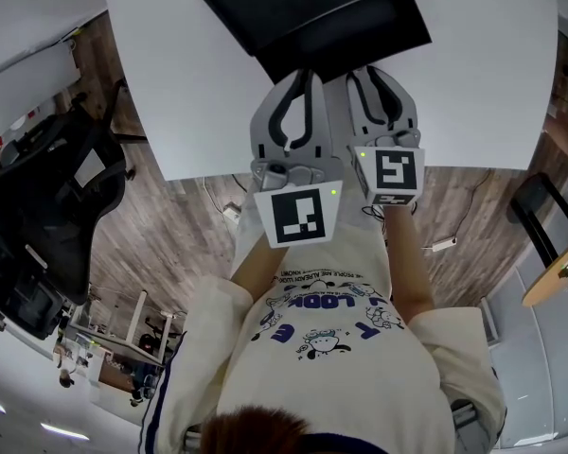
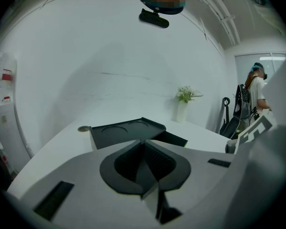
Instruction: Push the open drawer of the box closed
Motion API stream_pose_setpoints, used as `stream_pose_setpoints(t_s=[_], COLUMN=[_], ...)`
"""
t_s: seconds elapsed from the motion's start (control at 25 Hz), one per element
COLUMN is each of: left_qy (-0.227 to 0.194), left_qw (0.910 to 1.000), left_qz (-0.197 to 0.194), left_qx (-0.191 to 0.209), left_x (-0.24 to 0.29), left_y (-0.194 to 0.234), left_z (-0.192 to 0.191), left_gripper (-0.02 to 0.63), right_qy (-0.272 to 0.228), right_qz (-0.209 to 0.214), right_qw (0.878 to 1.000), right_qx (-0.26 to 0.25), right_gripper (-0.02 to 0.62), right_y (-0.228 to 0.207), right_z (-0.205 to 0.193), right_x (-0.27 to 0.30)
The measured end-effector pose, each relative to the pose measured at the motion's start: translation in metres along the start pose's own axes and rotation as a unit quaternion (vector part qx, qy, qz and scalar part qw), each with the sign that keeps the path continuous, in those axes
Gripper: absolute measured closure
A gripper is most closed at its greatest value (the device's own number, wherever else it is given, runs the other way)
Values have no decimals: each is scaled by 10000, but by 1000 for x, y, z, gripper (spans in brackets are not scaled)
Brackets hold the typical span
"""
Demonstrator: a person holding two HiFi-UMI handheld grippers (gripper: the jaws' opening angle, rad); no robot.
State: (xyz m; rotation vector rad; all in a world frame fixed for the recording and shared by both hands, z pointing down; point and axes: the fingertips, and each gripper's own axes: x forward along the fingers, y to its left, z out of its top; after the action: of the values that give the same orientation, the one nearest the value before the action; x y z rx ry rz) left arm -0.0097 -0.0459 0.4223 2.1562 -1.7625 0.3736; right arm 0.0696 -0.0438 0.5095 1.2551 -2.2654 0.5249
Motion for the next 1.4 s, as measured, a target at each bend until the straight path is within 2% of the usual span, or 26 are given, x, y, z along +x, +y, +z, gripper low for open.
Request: stream_pose_setpoints(t_s=[0.12, 1.4], left_qy=[21, -107], left_qw=[10000, 9994], left_qz=[24, 278], left_qx=[-26, -170], left_x=[0, 8], left_y=[0, 24], left_z=[-1, 14], left_gripper=[574, 574], right_qy=[-21, -144], right_qz=[15, 3], right_qw=[10000, 9998], right_qx=[12, -101], right_gripper=[503, 507], right_y=[-2, -3], right_z=[-1, 35], right_x=[0, 40])
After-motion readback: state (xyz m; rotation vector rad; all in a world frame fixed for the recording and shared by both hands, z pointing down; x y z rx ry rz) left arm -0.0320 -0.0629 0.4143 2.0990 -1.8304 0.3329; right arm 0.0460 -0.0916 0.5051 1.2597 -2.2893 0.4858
